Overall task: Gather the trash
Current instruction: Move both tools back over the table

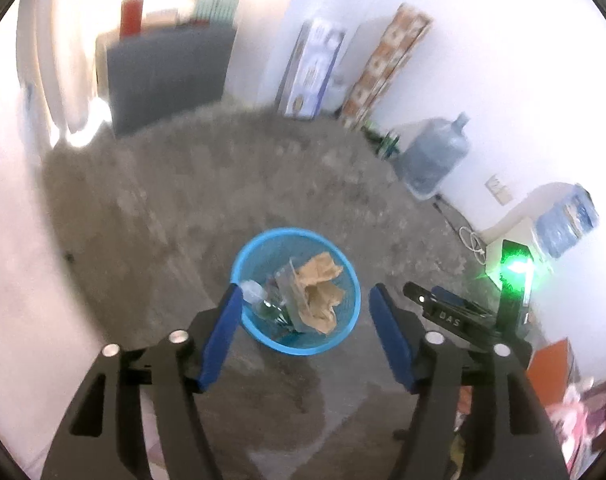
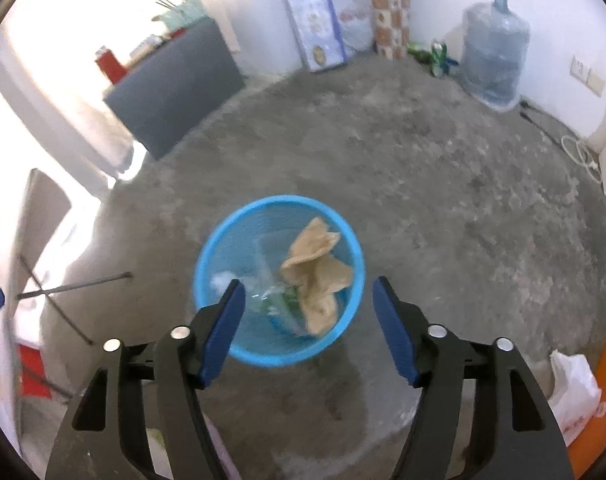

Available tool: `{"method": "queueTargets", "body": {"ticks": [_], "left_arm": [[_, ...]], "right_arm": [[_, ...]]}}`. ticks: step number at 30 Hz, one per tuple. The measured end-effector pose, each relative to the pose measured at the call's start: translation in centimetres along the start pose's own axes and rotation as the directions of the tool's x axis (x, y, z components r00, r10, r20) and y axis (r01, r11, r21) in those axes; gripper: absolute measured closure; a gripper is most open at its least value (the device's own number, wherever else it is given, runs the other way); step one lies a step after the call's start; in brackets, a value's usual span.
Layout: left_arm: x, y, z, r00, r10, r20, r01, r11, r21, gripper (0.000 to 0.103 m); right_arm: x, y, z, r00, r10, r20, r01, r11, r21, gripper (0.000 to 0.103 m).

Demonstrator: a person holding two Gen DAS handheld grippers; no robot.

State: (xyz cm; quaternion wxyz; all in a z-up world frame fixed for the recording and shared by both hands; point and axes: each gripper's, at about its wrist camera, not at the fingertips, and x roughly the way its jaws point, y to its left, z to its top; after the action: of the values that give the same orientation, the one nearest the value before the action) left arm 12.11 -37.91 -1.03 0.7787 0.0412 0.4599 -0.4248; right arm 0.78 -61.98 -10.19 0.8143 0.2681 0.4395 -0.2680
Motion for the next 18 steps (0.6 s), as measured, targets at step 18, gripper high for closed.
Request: {"method": "queueTargets", "body": {"ticks": [18], "left_arm": [[-22.8, 14.6, -13.1, 0.907, 0.359, 0.221, -0.302, 0.919, -0.253, 0.021]], "right_arm": [[-12.4, 21.7, -7.1, 0.966, 0.243, 0.087, -0.179, 0.876, -0.448, 0.009]]}}
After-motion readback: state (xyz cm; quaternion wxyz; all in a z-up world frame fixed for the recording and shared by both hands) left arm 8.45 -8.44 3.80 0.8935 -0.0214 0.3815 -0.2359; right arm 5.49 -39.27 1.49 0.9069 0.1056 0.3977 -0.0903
